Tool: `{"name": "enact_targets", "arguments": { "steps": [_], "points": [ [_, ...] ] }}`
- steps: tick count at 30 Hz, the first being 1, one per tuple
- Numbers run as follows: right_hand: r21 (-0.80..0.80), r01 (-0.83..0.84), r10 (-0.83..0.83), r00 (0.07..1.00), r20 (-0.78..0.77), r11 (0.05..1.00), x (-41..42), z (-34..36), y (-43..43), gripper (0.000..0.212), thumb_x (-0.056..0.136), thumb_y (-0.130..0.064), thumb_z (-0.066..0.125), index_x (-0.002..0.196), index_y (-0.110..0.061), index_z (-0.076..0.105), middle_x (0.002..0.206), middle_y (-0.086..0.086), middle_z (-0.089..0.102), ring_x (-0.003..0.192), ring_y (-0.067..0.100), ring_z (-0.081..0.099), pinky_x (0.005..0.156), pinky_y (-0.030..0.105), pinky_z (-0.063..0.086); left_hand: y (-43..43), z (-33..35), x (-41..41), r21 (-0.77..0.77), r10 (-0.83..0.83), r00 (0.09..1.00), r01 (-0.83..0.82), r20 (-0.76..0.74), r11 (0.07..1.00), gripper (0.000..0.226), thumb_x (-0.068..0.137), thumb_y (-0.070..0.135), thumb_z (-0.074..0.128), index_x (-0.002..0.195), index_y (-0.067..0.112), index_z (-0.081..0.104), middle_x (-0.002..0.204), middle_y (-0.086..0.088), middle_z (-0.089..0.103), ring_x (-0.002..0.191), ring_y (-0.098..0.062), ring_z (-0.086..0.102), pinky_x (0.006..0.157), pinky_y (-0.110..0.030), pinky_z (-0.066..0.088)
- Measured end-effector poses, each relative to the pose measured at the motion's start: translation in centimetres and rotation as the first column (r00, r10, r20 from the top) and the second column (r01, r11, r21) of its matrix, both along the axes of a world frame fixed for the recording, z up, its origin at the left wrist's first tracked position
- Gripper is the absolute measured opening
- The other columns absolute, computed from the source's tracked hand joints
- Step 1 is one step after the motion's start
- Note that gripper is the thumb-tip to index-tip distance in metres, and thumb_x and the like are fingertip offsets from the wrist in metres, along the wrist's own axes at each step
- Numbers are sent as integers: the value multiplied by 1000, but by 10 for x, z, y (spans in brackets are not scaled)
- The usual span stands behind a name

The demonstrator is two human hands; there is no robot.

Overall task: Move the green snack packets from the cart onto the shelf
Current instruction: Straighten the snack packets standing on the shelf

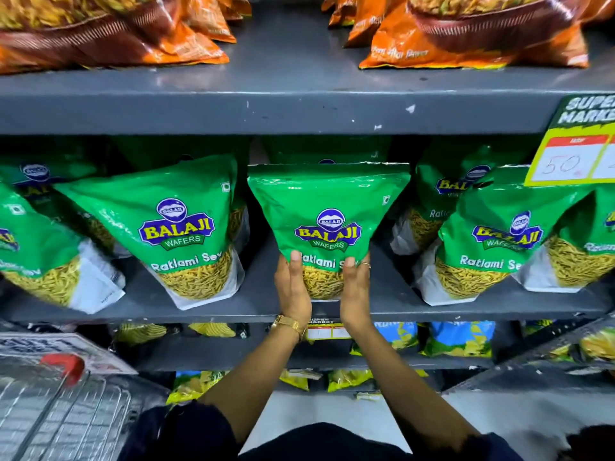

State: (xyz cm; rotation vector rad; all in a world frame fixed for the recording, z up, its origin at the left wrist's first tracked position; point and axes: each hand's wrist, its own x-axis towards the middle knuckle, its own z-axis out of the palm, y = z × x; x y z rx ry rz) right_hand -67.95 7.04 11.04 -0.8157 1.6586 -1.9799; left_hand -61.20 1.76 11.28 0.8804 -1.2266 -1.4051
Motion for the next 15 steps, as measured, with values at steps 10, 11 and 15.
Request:
{"name": "enact_targets", "arguments": {
  "steps": [10, 11, 15],
  "points": [
    [-16, 91, -92, 995, -25, 996, 2, 6, 2, 86, 69, -88, 41, 135, -33, 37, 132, -21, 53, 121, -16, 48, 101, 14, 40, 0, -9, 10, -34, -186, 975, 191, 121, 981, 68, 78, 80, 44, 132, 38, 47, 135, 5, 59, 129, -20, 53, 112, -57, 36],
    [-38, 162, -164, 985, -50, 986, 5, 5, 3, 92, 71, -87, 41, 142, -29, 33, 143, -10, 47, 133, -7, 42, 110, 25, 37, -2, -9, 15, -45, -223, 959, 234, 175, 971, 82, 75, 84, 41, 141, 35, 39, 143, 8, 52, 135, -17, 47, 115, -54, 32],
    [-163, 345, -378, 889, -260, 924, 50, 14, 13, 103, 81, -78, 37, 149, -3, 19, 155, 25, 16, 149, 16, 19, 122, 30, 22, -4, -7, 57, -213, -184, 936, 254, 301, 943, 102, 75, 88, 29, 153, 23, 17, 150, 32, 19, 142, 12, 18, 121, -30, 18]
  ]
}}
